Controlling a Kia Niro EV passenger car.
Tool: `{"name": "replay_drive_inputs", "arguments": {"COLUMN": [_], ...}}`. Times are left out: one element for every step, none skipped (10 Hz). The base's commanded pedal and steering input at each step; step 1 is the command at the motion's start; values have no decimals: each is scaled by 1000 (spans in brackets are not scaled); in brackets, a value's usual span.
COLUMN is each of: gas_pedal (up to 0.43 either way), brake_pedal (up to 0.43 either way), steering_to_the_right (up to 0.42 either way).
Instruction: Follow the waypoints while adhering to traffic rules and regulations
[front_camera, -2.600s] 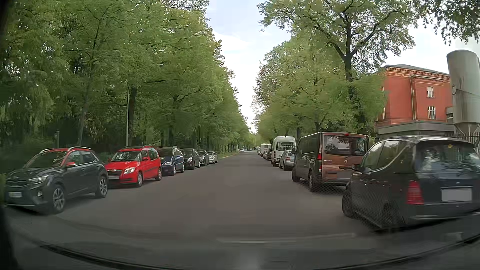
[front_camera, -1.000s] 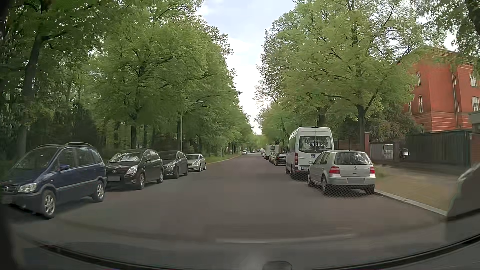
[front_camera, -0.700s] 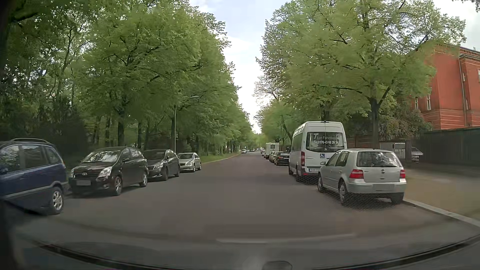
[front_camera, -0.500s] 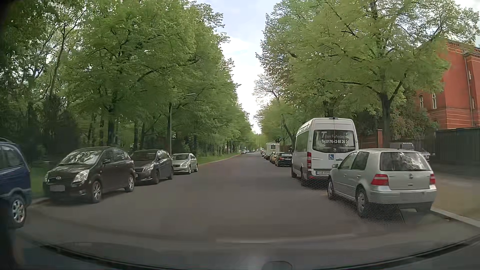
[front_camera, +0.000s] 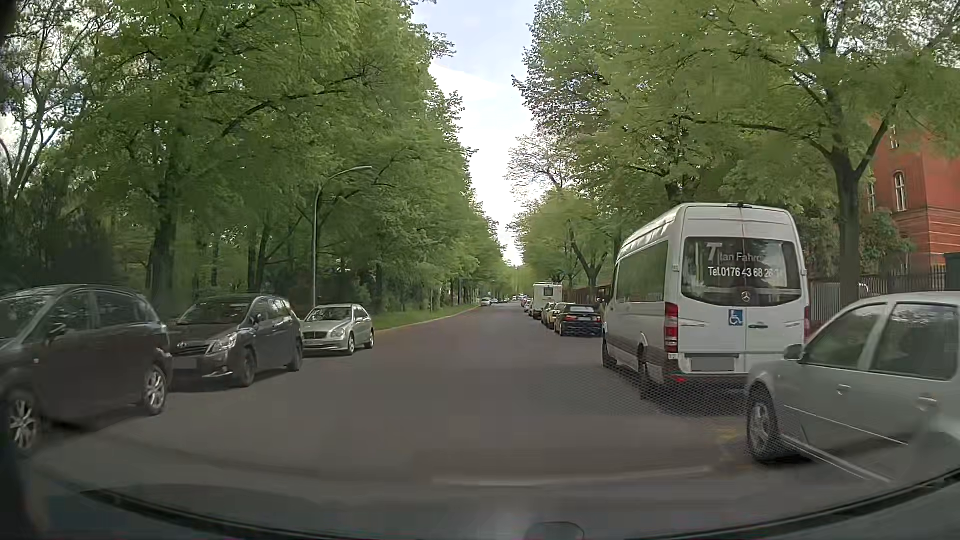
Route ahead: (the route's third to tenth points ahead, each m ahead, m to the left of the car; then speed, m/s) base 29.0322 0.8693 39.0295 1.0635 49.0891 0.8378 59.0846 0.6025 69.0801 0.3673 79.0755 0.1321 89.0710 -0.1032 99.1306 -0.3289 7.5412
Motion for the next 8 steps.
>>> {"name": "replay_drive_inputs", "arguments": {"gas_pedal": [370, 370, 370, 370, 370, 370, 370, 370], "brake_pedal": [18, 18, 18, 18, 18, 18, 18, 18], "steering_to_the_right": [0, 0, 0, 0, 0, 0, 1, 2]}}
